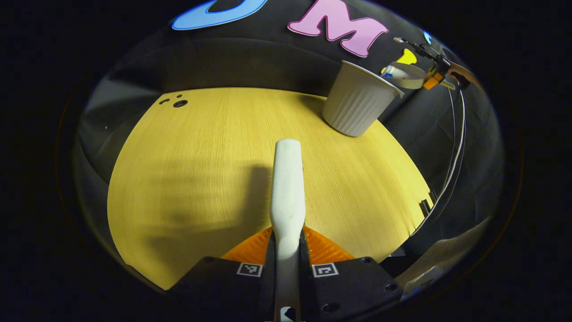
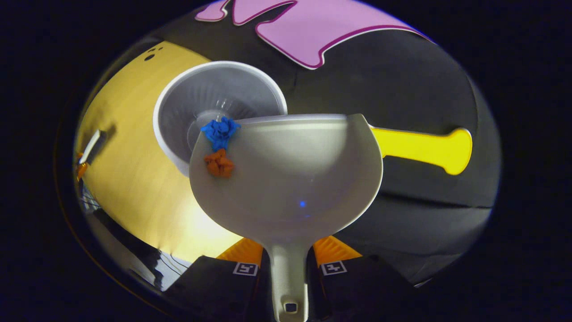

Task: Pick up the small broom and dustpan from the desktop, sweep the trash into the dustpan with the broom, and then empty the trash into the garbage bin.

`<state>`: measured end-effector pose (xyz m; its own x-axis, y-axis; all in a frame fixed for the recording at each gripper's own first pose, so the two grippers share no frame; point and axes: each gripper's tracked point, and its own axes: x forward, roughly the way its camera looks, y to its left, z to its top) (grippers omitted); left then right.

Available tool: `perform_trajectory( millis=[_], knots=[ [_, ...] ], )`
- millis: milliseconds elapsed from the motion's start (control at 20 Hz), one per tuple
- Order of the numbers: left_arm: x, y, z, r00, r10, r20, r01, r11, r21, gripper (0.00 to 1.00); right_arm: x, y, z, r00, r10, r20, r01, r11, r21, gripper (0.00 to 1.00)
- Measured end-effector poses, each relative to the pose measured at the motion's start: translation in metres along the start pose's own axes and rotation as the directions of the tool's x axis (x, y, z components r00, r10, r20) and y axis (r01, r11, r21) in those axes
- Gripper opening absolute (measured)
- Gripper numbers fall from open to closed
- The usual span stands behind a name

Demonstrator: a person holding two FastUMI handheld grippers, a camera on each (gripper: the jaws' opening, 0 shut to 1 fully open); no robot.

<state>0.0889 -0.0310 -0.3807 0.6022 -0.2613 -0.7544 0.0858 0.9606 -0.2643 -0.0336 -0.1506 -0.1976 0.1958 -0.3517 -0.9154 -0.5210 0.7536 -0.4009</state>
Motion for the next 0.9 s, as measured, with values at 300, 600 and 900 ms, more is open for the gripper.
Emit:
perform_trajectory(
  millis=[300,600,900],
  knots=[
    [0.005,0.001,0.000,1.000,0.003,-0.001,-0.003,1.000,-0.019,0.24,0.013,0.004,0.010,0.999,0.012,-0.030,-0.013,0.999,-0.034,0.36],
    [0.005,-0.002,0.003,1.000,0.014,-0.007,-0.014,1.000,-0.009,0.26,0.013,0.005,0.009,1.000,0.018,0.000,-0.018,1.000,-0.017,0.36],
    [-0.001,-0.001,0.005,0.999,0.032,-0.001,-0.032,0.999,-0.010,0.26,0.003,0.032,0.021,0.974,0.069,0.217,-0.103,0.983,0.151,0.32]
  ],
)
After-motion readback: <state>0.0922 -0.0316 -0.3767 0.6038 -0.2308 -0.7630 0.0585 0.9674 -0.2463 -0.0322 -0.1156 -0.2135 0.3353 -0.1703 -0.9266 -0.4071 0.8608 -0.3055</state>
